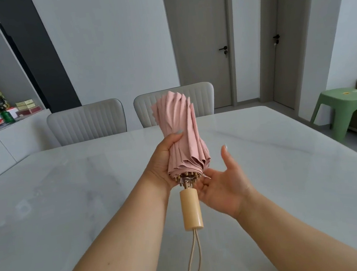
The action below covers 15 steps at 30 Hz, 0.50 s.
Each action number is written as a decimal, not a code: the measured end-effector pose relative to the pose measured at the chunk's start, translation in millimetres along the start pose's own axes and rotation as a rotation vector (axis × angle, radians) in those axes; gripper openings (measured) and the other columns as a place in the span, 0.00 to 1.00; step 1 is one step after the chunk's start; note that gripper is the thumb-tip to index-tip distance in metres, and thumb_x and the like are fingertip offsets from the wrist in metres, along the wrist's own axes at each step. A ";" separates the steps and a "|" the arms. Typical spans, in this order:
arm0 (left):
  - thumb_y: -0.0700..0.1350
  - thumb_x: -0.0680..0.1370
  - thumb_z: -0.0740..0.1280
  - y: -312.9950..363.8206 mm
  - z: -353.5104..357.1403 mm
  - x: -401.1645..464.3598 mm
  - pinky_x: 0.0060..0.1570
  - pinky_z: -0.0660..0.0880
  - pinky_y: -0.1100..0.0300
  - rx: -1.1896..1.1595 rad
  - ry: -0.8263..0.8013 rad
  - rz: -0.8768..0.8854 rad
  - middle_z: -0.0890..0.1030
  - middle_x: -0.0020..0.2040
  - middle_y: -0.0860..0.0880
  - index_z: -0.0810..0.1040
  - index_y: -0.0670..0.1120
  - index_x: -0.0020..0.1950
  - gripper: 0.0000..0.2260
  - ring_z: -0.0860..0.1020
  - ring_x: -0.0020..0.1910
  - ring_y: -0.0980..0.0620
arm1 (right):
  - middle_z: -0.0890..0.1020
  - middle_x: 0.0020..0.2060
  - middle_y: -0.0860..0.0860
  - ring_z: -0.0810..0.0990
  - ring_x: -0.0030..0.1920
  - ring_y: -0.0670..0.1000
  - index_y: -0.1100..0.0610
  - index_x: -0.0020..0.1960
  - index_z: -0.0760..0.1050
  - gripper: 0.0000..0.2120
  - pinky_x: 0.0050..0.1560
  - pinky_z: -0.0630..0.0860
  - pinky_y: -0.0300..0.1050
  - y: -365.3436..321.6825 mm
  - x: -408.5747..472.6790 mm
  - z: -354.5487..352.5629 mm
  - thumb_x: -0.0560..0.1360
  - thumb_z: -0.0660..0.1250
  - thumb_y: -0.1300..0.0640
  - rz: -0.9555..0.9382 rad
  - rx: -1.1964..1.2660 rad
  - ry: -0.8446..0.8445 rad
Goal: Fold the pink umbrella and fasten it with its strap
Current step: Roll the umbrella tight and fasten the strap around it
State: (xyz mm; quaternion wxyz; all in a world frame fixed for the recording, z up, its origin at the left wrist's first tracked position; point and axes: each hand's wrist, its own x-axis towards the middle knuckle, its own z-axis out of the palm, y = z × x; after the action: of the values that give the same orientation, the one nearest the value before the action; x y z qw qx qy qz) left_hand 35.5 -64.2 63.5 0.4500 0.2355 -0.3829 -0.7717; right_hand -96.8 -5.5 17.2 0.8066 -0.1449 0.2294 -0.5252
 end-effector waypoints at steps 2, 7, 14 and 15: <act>0.46 0.75 0.65 -0.4 1.8 -2.2 0.41 0.81 0.53 0.074 -0.006 -0.034 0.83 0.38 0.40 0.80 0.37 0.50 0.13 0.83 0.36 0.45 | 0.74 0.38 0.54 0.73 0.35 0.50 0.61 0.52 0.78 0.26 0.43 0.75 0.44 -1.5 3.1 0.6 0.65 0.72 0.40 -0.114 0.156 0.067; 0.45 0.72 0.70 8.4 -2.6 -3.0 0.40 0.81 0.52 0.226 0.063 -0.142 0.83 0.40 0.40 0.77 0.38 0.55 0.16 0.82 0.36 0.44 | 0.74 0.32 0.52 0.74 0.27 0.46 0.60 0.42 0.77 0.05 0.30 0.74 0.37 -15.9 -2.1 0.4 0.76 0.68 0.60 -0.395 0.238 0.258; 0.42 0.70 0.75 11.0 -16.4 4.8 0.36 0.81 0.50 0.663 0.346 -0.195 0.83 0.38 0.38 0.76 0.35 0.58 0.21 0.82 0.32 0.42 | 0.74 0.30 0.50 0.74 0.27 0.46 0.60 0.43 0.76 0.06 0.28 0.74 0.36 -21.1 -8.1 -3.5 0.78 0.64 0.60 -0.572 -0.115 0.404; 0.41 0.70 0.76 10.1 -17.5 6.0 0.34 0.81 0.51 0.732 0.385 -0.188 0.83 0.36 0.38 0.76 0.35 0.57 0.19 0.82 0.31 0.43 | 0.75 0.30 0.51 0.75 0.28 0.47 0.60 0.42 0.76 0.06 0.30 0.74 0.37 -20.6 -8.9 -3.9 0.77 0.64 0.60 -0.591 -0.190 0.443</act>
State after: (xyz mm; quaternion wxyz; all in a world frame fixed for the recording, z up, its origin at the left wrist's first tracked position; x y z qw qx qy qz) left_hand 50.2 -79.1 61.1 0.3275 0.5537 -0.5174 -0.5643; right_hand -117.9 -5.7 25.6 0.5343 -0.1617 0.3941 -0.7302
